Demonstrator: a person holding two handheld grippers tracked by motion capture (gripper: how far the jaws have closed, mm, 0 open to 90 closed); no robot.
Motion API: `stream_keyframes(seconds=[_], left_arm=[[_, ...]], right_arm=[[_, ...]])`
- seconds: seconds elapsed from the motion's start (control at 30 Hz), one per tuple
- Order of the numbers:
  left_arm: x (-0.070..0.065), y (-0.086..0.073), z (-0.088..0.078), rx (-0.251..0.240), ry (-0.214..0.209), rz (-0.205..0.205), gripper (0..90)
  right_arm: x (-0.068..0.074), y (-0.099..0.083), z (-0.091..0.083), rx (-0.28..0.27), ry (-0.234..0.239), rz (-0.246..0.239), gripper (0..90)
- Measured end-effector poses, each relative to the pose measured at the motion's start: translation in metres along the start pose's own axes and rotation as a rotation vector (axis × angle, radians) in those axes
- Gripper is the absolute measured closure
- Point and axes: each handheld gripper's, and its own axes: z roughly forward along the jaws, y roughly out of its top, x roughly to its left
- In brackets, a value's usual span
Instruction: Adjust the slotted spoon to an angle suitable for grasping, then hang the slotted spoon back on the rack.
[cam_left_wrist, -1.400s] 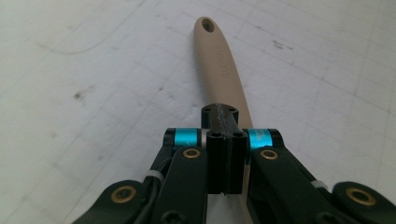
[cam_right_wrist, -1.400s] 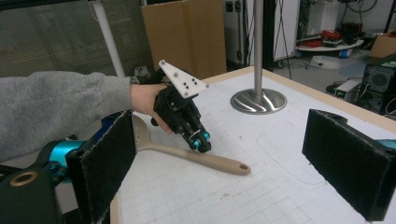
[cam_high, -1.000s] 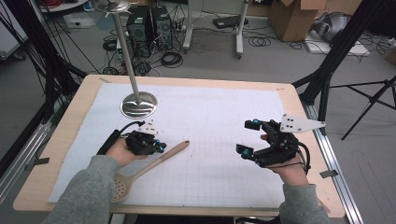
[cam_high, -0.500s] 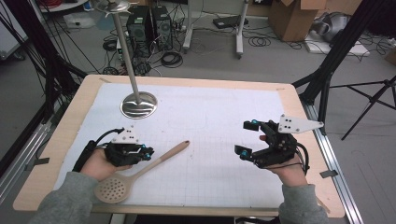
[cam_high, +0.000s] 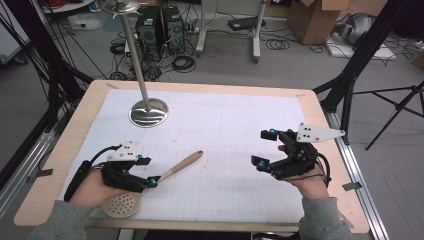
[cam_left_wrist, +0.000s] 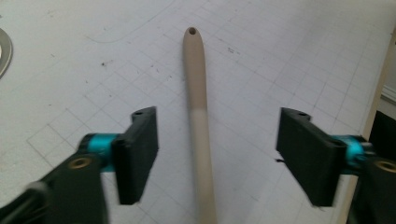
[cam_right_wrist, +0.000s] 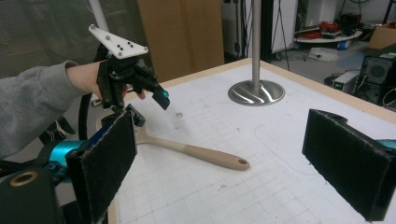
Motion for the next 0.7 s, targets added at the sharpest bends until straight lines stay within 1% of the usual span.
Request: stream_keyframes(seconds=[0.03, 0.07, 0.13, 0.17, 0.2, 0.27, 0.3, 0.33, 0.43, 0.5, 0.57, 0.67, 0.7], left_arm=[[0.0, 0.001, -0.001, 0.0, -0.002, 0.001, 17.1], [-0.001, 0.001, -0.001, 0.001, -0.002, -0.008, 15.8], [-0.003, 0.003, -0.001, 0.005, 0.007, -0.005, 13.6], [-0.005, 0.004, -0.001, 0.008, 0.01, -0.009, 11.0], [-0.006, 0.004, -0.001, 0.013, 0.005, -0.012, 10.3], [-0.008, 0.005, 0.001, 0.021, 0.004, -0.001, 10.3], [-0.009, 0.004, 0.003, 0.029, 0.014, 0.001, 10.3], [-0.009, 0.004, 0.005, 0.034, 0.014, 0.002, 10.3], [-0.007, 0.001, 0.009, 0.055, 0.014, 0.009, 10.4], [-0.005, -0.001, 0.011, 0.064, 0.014, 0.004, 10.4], [-0.004, -0.003, 0.012, 0.059, 0.012, 0.013, 10.7], [-0.003, -0.003, 0.014, 0.063, 0.002, 0.001, 12.7], [-0.002, -0.003, 0.015, 0.066, 0.0, -0.004, 12.8]], right_arm=[[0.0, 0.0, 0.0, -0.003, 0.002, 0.0, 8.9], [0.0, 0.0, 0.0, -0.002, 0.001, -0.002, 8.9], [0.0, 0.0, 0.002, -0.003, 0.003, -0.01, 8.9], [0.001, 0.0, 0.002, 0.004, 0.005, -0.004, 8.9], [0.001, 0.0, 0.003, 0.0, 0.008, -0.011, 8.9], [0.001, 0.0, 0.002, 0.003, 0.01, -0.006, 8.9], [0.001, 0.0, 0.002, 0.003, 0.009, -0.004, 8.9], [0.001, 0.0, 0.002, 0.0, 0.009, -0.006, 8.9], [0.001, 0.0, 0.001, -0.001, 0.009, -0.011, 8.9], [0.001, 0.0, 0.001, 0.001, 0.009, -0.006, 8.9], [0.001, 0.0, 0.001, 0.001, 0.008, -0.007, 8.9], [0.002, 0.0, 0.002, 0.006, 0.009, -0.002, 8.9], [0.002, 0.0, 0.002, 0.004, 0.009, -0.008, 8.9]])
